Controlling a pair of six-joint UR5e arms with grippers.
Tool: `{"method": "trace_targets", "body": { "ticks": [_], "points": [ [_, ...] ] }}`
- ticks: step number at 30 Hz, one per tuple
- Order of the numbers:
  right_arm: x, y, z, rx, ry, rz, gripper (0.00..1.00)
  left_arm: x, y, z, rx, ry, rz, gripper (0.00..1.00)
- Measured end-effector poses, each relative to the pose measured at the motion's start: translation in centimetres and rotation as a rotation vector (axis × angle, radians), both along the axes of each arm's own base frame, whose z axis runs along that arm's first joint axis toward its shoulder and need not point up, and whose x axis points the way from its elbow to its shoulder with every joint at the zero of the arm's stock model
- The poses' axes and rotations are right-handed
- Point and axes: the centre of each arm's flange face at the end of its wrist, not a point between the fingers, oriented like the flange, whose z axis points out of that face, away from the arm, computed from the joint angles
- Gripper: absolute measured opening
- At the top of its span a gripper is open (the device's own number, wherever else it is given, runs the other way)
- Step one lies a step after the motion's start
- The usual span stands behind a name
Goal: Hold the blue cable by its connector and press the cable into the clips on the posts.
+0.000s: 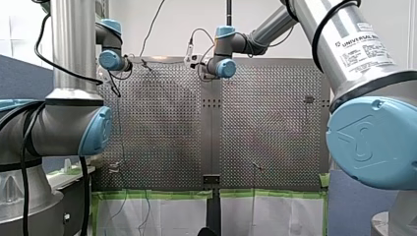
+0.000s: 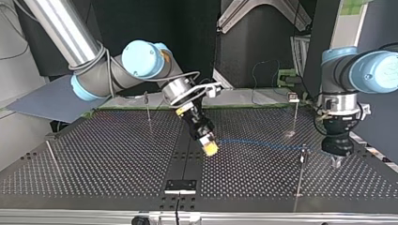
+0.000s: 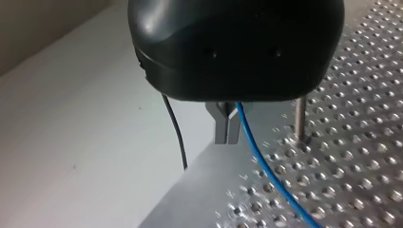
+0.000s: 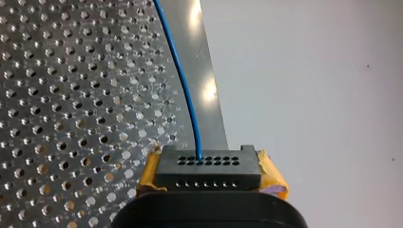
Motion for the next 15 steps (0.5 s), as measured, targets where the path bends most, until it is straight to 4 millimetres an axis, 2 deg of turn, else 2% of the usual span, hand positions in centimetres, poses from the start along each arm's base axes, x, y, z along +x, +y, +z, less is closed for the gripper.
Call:
{"method": "trace_targets", "body": {
  "ticks": [6, 15],
  "points": [
    [-0.4, -0.7, -0.1, 0.002, -0.001, -0.017, 0.0, 0.8, 0.3, 0.3, -0.014, -0.01, -0.01, 0.0],
    [-1.1, -1.6, -0.1, 0.007, -0.007, -0.058, 0.0, 2.3, 0.8, -1.7, -0.02, 0.031, -0.01, 0.0]
  ]
}}
